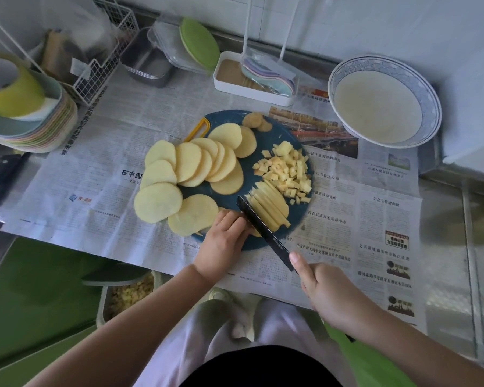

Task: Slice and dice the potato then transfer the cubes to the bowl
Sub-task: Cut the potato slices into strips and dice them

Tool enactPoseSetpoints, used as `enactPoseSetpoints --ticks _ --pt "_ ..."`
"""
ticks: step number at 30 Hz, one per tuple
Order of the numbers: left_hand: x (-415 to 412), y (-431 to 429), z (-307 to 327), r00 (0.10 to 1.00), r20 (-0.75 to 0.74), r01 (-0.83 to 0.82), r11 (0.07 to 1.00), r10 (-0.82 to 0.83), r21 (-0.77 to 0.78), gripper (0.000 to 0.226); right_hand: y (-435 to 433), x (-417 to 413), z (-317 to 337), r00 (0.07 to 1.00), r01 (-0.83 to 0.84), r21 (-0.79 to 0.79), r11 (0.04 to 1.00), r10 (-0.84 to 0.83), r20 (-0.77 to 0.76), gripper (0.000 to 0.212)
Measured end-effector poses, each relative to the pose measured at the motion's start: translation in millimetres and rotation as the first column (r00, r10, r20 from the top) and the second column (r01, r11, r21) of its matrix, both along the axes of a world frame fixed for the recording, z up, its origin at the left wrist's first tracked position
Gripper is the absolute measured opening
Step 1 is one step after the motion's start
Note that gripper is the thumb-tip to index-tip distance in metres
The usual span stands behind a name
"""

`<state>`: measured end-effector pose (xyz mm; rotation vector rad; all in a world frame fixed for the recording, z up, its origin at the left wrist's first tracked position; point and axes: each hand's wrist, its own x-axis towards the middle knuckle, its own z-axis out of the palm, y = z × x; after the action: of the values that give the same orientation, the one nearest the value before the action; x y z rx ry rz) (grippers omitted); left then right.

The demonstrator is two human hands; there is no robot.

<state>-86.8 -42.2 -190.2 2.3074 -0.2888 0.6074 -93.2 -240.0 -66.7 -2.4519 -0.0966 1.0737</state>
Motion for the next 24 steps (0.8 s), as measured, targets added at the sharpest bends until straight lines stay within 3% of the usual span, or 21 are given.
enactPoseSetpoints --ticks 18,24 --pt "-0.8 1.5 4.5 0.999 -0.048 -0.004 1.000 0.004 -0.010 0.010 9.5 -2.6 -3.4 0.997 -0.043 -0.032 0.999 0.045 0.069 0.059" --pt "-1.6 1.2 6.0 0.996 -0.086 -0.027 1.000 0.027 0.005 0.023 12.0 -5.5 -2.1 0.996 -0.048 -0.054 0.997 0.052 0.075 0.056"
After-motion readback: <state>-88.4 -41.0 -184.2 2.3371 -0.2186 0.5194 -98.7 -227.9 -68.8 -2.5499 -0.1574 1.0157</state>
